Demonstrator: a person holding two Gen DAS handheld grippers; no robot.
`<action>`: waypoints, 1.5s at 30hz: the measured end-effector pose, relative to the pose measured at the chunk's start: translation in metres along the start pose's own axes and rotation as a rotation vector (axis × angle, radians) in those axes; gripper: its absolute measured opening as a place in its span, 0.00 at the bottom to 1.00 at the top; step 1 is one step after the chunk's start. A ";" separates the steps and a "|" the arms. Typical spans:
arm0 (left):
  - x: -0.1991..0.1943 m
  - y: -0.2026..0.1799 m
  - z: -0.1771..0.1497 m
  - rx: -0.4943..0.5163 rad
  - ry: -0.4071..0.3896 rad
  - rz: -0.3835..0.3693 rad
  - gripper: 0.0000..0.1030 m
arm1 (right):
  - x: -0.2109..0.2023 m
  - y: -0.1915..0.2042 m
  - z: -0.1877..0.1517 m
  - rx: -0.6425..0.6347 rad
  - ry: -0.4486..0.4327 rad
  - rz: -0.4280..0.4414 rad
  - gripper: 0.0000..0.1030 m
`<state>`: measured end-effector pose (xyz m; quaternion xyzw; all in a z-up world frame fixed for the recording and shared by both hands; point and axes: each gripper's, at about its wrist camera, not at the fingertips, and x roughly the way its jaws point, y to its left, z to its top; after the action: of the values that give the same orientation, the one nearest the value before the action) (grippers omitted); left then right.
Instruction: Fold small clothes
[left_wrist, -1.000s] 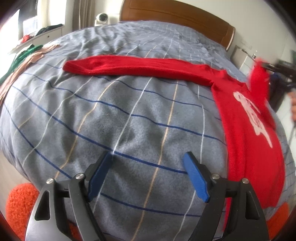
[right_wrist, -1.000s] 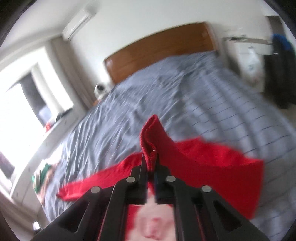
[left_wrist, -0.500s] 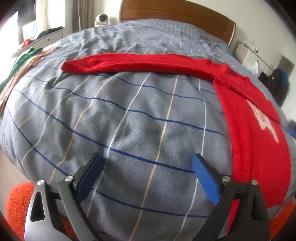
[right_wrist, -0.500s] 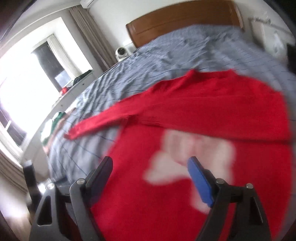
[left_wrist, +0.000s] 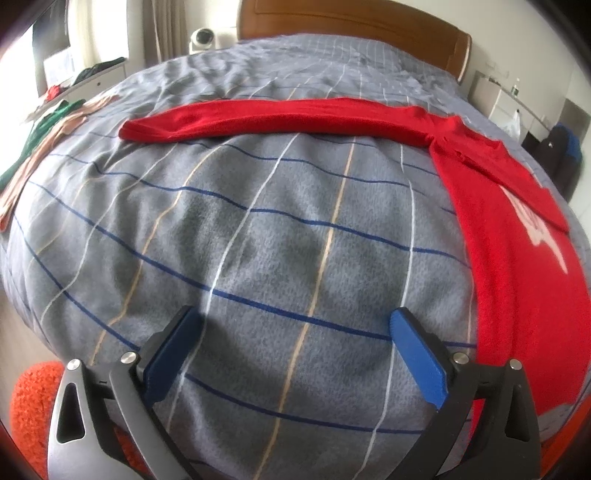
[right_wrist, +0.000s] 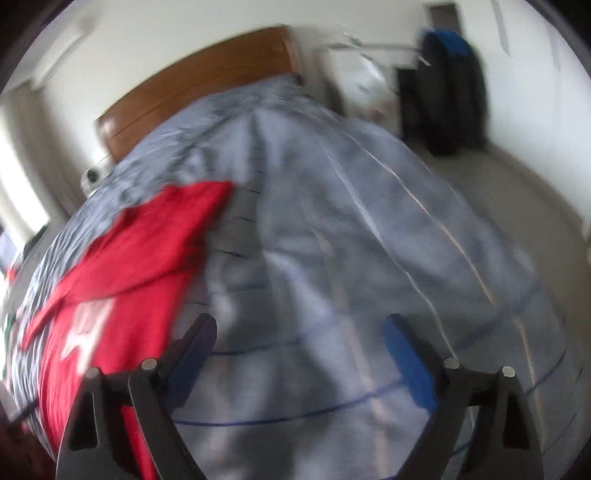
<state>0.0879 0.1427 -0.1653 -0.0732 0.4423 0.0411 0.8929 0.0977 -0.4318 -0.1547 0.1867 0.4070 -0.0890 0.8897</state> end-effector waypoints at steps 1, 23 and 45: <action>0.000 -0.001 -0.001 0.001 -0.001 0.002 1.00 | 0.007 -0.007 -0.005 0.017 0.003 0.022 0.89; 0.003 0.002 -0.001 -0.024 0.011 0.004 1.00 | 0.005 -0.004 -0.028 -0.065 -0.100 0.042 0.97; 0.003 -0.003 -0.003 -0.025 0.016 0.042 1.00 | 0.005 -0.004 -0.027 -0.066 -0.100 0.043 0.97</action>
<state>0.0879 0.1395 -0.1688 -0.0752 0.4505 0.0649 0.8872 0.0809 -0.4248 -0.1761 0.1613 0.3605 -0.0659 0.9164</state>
